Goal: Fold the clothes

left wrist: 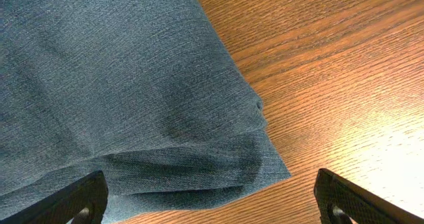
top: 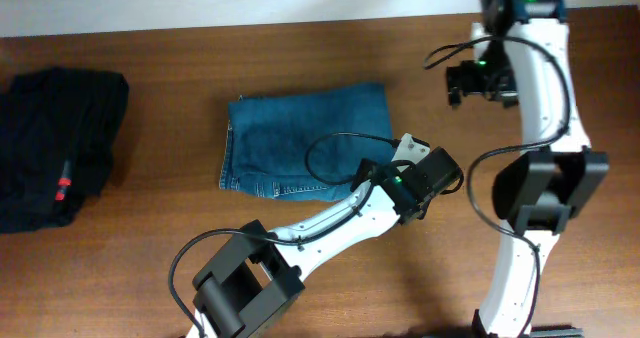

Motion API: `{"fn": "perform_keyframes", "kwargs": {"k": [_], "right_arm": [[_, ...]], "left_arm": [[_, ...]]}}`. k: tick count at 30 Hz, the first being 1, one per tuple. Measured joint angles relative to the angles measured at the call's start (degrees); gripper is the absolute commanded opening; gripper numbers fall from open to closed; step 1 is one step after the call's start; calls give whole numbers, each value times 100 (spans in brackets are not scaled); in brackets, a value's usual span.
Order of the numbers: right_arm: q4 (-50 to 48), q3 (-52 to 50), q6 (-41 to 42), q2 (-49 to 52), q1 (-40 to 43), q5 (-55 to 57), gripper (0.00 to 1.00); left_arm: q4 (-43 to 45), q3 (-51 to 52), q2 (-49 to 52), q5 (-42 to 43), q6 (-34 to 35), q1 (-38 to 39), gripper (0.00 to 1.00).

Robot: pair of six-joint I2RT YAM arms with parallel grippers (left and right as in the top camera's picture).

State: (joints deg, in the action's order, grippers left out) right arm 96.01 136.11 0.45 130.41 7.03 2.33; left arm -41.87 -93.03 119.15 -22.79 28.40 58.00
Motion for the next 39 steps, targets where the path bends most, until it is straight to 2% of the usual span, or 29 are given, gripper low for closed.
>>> {"fn": "perform_keyframes", "kwargs": {"k": [7, 12, 27, 39], "right_arm": [[28, -4, 111, -2, 1661, -627, 99], [48, -4, 118, -2, 2321, -748, 99], [-28, -4, 127, -7, 2516, -855, 99], [-28, -4, 127, -7, 2516, -872, 99]], "left_arm": [[96, 0, 0, -13, -4, -94, 99], [468, 4, 76, -116, -157, -225, 99], [968, 15, 636, -256, -437, -267, 99], [935, 15, 787, -455, -426, -240, 99]]}}
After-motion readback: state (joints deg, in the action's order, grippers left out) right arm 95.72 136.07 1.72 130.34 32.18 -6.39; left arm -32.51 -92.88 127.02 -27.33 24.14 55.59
